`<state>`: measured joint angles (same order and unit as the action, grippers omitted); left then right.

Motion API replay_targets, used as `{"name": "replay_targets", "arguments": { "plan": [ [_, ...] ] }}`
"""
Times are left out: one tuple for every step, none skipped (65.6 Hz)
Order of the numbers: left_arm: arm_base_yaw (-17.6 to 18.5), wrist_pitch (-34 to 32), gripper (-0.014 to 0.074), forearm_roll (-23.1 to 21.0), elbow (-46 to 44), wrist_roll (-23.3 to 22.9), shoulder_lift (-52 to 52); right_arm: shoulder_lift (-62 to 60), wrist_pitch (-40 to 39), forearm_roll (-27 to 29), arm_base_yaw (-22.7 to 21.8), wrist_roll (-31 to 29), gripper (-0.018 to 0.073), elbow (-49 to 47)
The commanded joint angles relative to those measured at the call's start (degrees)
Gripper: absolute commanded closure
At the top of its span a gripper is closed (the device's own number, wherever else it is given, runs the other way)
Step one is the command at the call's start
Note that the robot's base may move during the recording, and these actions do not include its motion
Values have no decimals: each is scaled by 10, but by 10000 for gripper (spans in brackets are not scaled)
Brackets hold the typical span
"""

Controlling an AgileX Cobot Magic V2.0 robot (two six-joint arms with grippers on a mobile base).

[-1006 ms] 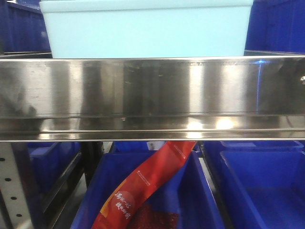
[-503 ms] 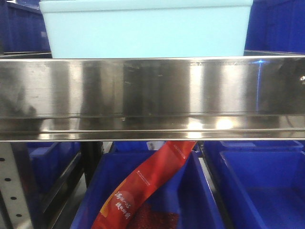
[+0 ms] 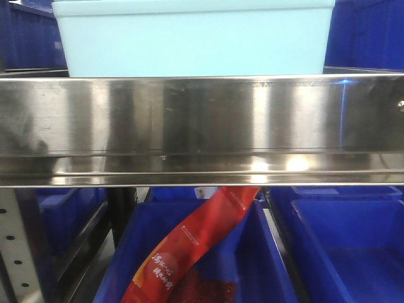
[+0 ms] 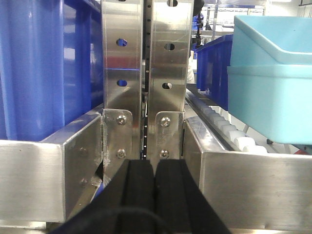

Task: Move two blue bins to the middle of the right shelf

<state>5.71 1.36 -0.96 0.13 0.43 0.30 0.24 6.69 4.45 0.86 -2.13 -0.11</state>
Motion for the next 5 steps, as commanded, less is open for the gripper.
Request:
{"name": "replay_targets", "arguments": {
  "plan": [
    [-1, -10, 707, -1, -1, 0, -3, -2, -12, -3, -3, -2, 721, 1],
    [-1, -10, 707, -1, -1, 0, -3, -2, -12, -3, -3, -2, 721, 1],
    [-1, -10, 707, -1, -1, 0, -3, -2, -12, -3, -3, -2, 721, 1],
    [-1, -10, 707, -1, -1, 0, -3, -2, -12, -3, -3, -2, 721, 1],
    [-1, -10, 707, -1, -1, 0, -3, -2, -12, -3, -3, -2, 721, 1]
  ]
}}
